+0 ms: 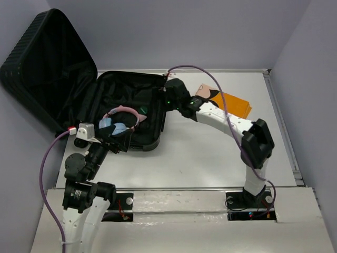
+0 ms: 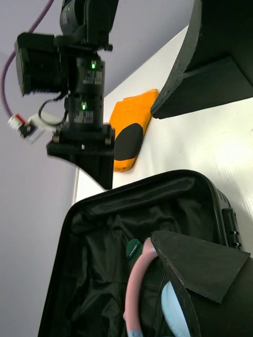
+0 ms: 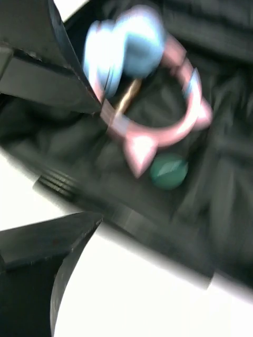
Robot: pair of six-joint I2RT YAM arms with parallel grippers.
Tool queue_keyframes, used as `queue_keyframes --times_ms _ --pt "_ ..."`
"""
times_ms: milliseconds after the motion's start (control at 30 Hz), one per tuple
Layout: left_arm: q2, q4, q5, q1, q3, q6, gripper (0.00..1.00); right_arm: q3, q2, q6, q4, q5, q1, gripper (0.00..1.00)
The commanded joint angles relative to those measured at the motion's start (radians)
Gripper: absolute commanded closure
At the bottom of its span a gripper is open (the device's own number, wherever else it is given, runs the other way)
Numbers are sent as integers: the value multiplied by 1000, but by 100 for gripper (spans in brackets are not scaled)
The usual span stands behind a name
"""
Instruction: Pack the luggage
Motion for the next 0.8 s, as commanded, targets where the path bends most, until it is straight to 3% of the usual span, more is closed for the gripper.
queue_keyframes --times_ms 0,133,233,333,467,667,733,767 --pt "2 28 0 -6 16 -4 1 -230 -227 -16 34 12 -181 25" --pt "17 32 8 -11 16 -3 1 -347 -267 -97 -17 26 -322 51" --pt "41 35 24 -12 16 -1 2 -287 -155 -189 -112 80 -358 51" --pt "63 35 31 -14 18 -1 6 -213 -42 -252 -157 109 -381 40" --pt "112 43 57 -12 19 -1 11 -132 87 -293 -199 107 -393 41" --pt "178 54 149 -12 45 -23 13 -179 176 -261 -202 42 -402 65" --pt "199 78 198 -12 59 -50 15 -279 154 -224 -177 0 -402 71" --pt "207 80 205 -14 70 -54 15 -324 131 -214 -141 -5 -390 80"
